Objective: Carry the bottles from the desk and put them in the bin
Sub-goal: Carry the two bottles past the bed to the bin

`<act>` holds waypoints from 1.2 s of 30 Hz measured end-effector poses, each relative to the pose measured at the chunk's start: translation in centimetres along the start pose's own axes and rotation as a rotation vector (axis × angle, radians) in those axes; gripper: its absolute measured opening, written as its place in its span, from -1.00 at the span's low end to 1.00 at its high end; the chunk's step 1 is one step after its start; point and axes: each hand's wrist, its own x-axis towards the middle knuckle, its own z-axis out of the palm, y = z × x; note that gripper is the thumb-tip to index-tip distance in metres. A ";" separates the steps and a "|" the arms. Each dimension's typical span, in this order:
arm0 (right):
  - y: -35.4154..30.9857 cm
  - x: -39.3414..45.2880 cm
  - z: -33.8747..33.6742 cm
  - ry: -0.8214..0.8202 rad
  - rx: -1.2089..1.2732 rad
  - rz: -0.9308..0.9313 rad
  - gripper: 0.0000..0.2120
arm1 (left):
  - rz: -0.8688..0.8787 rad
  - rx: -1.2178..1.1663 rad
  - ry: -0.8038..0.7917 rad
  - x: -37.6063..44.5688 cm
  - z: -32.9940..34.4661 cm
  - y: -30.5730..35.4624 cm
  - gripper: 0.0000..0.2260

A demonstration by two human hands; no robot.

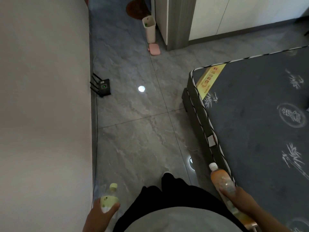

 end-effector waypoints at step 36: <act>-39.3 18.0 -19.6 -0.036 0.005 0.035 -0.34 | -0.006 -0.016 0.027 22.7 -13.6 38.1 -0.52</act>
